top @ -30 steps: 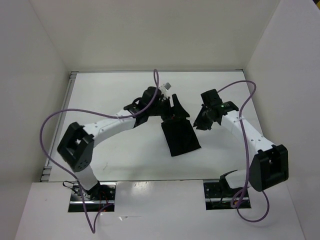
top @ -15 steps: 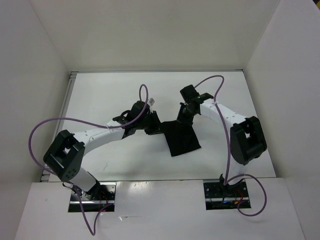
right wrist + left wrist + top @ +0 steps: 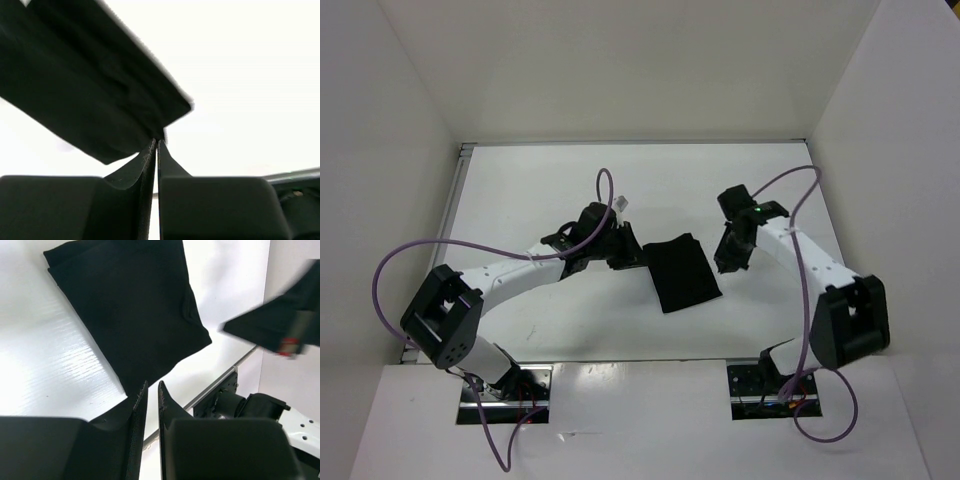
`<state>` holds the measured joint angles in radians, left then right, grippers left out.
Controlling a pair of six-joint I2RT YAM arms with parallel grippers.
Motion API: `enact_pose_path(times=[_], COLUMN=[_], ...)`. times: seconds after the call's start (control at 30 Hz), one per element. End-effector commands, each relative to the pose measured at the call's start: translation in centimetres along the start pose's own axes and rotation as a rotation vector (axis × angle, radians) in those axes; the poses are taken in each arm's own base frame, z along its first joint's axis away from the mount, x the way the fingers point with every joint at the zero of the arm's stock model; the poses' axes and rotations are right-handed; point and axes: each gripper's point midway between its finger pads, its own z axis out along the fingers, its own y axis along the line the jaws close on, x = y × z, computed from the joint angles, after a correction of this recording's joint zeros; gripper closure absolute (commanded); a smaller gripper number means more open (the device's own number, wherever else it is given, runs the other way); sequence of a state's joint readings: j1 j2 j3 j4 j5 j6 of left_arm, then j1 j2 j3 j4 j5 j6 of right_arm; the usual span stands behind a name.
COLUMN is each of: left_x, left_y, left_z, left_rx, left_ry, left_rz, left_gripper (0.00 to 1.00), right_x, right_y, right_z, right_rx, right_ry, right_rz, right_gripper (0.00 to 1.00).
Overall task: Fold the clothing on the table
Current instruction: Fold the skirt
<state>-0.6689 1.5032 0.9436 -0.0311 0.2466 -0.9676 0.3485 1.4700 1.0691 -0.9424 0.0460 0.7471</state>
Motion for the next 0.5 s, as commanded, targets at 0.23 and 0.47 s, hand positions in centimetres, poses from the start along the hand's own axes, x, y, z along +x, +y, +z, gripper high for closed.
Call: enact_pose_path(times=[0.23,0.47], left_x=[-0.5,0.0], left_y=[-0.9,0.0], left_z=[-1.0,0.0], left_rx=[0.036,0.028], left_ry=[-0.014,0.023], left_rz=[0.06,0.045], left_gripper=[0.68,0.65], right_x=[-1.4,-0.7], right_y=[-1.2,4.8], right_z=[-3.5,-5.1], right_rx=[-0.041,-0.327], right_ry=[-0.1,-0.047], right_rz=[0.077,-0.021], right_gripper=[0.83,0.84])
